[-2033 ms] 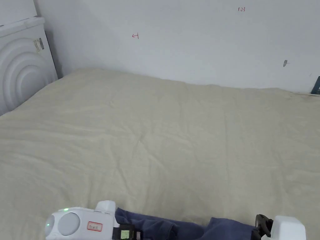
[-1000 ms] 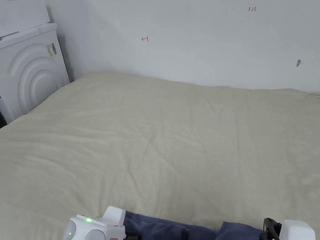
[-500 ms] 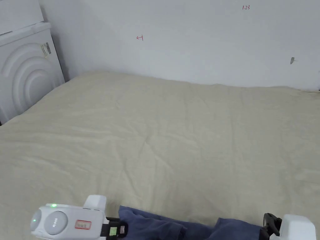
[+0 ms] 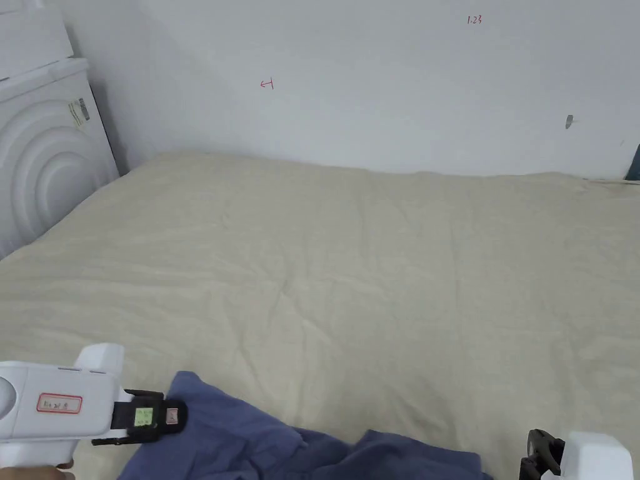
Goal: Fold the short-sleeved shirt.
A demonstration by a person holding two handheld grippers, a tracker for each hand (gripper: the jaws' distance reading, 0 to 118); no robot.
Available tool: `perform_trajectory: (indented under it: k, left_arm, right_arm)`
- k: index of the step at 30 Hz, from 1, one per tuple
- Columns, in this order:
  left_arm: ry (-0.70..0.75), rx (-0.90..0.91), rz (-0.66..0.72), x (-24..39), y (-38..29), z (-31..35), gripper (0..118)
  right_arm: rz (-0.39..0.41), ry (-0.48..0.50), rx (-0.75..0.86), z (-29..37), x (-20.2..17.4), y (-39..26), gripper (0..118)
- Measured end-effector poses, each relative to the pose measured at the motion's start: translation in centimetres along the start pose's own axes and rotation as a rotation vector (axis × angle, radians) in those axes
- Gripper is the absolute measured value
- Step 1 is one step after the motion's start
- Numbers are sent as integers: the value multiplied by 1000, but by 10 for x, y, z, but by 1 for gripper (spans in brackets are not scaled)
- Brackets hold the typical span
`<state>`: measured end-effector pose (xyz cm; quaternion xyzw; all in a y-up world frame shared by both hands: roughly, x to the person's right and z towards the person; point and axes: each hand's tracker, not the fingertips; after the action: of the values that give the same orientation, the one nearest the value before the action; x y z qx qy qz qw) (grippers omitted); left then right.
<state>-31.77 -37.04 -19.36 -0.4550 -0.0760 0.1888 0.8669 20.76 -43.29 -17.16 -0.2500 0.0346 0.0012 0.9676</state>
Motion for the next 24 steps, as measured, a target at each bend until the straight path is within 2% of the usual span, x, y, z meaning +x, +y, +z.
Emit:
perform_trajectory:
  k: [3,5,15,22,24]
  left_arm:
    - [87,-9,-13,21,6,9,0]
    - [79,-13,-12,36,8,10,0]
    - [-88,-100,-7,135,4,-27,0]
    - [-138,-165,-42,199,-11,-80,0]
    - [-124,-195,-98,220,-21,-97,0]
  right_arm:
    - [-2,-1,1,0,1,0,1]
    - [-4,-1,0,0,1,0,1]
    - [-25,-2,-2,2,6,-5,1]
    - [-45,-21,3,7,18,-7,1]
    - [-52,-28,4,8,21,-8,1]
